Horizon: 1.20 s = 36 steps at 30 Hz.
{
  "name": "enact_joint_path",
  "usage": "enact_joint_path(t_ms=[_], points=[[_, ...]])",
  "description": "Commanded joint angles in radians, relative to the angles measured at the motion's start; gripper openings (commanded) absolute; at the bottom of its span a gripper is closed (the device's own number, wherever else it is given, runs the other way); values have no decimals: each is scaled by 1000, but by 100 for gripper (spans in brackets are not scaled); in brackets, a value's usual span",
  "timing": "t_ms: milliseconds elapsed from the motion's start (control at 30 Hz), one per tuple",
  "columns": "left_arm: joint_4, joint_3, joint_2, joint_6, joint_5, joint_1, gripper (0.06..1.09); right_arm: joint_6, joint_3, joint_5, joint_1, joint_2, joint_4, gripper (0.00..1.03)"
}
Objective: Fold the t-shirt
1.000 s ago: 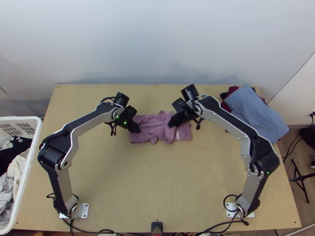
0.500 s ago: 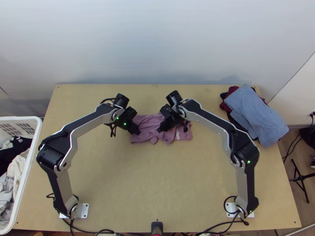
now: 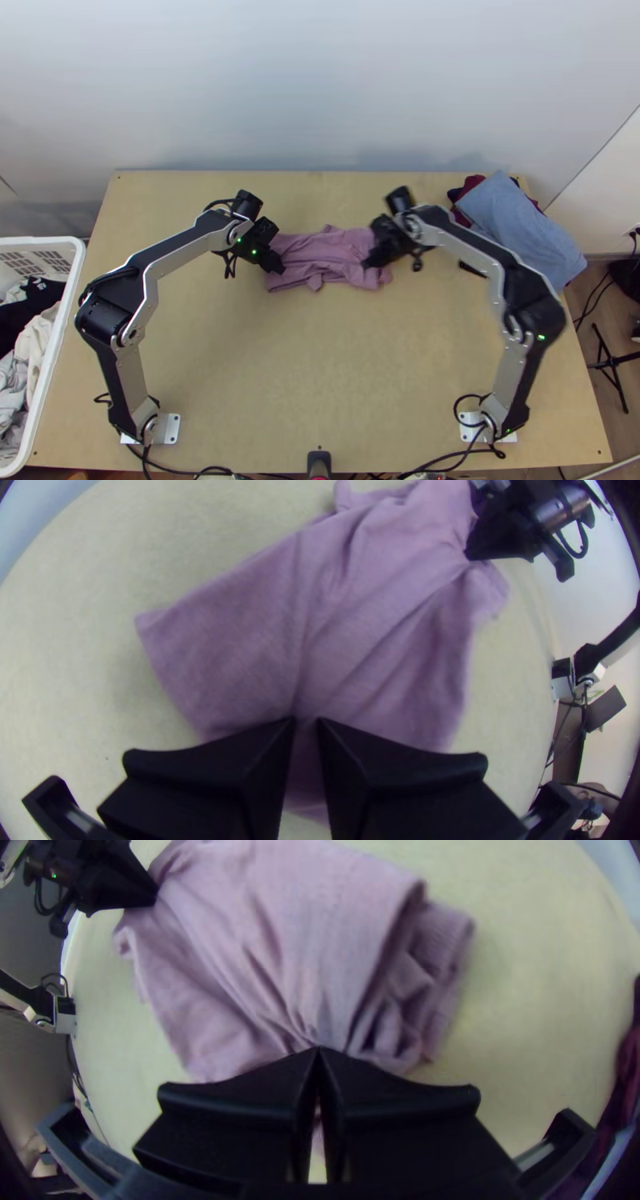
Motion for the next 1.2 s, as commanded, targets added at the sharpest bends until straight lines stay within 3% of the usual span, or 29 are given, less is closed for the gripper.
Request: enact_joint_path(t_ms=[0,67,133,300,333,367,400,433,467,800,1167], points=[[15,5,25,1,-2,-5,33,-68,-169,2,-171,-167,-10,4],[15,4,25,1,-2,-7,33,-75,-193,2,-201,-208,-10,4],[15,-1,20,6,-2,-8,33,-74,-199,2,-221,-237,-14,11],[0,-5,-20,24,20,-20,34,-51,-166,-6,-235,-250,-21,43],[-5,-5,-40,26,26,-22,44,-49,-159,-12,-230,-248,-24,50],[-9,-5,-61,24,27,-22,67,-45,-156,-18,-226,-244,-27,61],[-19,-4,-81,22,47,-22,102,-33,-153,-27,-220,-237,-29,77],[-35,4,-95,18,90,-20,104,-25,-152,-46,-217,-231,-30,93],[-60,16,-104,13,136,-14,104,-16,-149,-61,-215,-224,-29,99],[-209,73,-218,53,216,38,104,50,-120,-250,-241,-135,-29,99],[-252,27,-319,68,216,102,104,124,-23,-397,-237,-6,-7,99]])
